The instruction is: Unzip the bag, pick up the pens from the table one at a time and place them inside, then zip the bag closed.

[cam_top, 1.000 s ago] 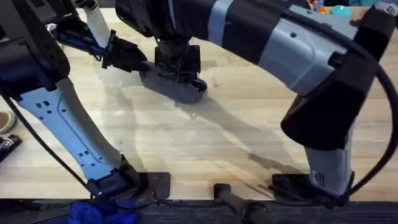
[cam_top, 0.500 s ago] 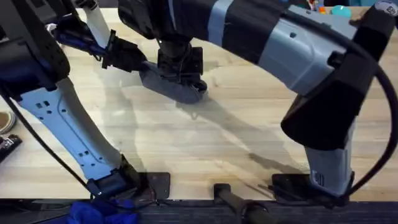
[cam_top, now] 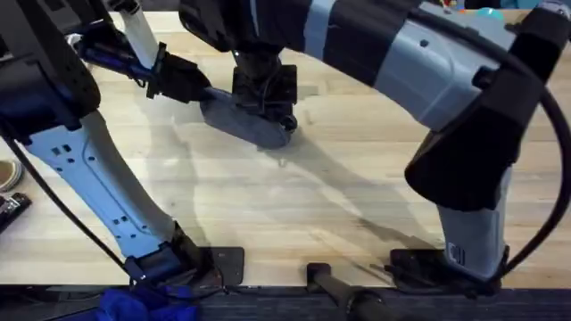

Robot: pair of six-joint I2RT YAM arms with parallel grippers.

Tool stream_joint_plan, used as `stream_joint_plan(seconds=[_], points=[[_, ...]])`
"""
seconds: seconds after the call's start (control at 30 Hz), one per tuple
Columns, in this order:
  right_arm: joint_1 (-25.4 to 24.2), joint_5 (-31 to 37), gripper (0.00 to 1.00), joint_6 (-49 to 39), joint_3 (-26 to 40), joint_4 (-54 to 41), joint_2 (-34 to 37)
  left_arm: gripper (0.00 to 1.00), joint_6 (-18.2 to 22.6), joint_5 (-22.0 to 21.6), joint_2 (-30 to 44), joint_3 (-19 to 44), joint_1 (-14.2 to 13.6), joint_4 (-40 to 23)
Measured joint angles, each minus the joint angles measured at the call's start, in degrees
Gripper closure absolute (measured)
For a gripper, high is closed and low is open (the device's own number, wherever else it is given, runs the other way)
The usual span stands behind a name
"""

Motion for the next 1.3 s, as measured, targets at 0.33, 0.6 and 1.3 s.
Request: stream_joint_plan(seconds=[0.33, 0.6, 1.3], points=[[-0.34, 0.19, 0.972, -0.24, -0.11, -2.93, -0.02, 0.959, -0.01, -0.02, 0.00, 0.00, 0.00, 0.07], [-0.48, 0.50, 0.973, -0.28, -3.44, -2.45, -1.33, 0.959, -0.01, -0.02, 0.00, 0.00, 0.00, 0.09], [-4.66, -5.70, 0.973, -0.28, -39.07, 17.60, -24.73, 0.959, -0.01, -0.04, 0.01, 0.00, 0.02, 0.22]])
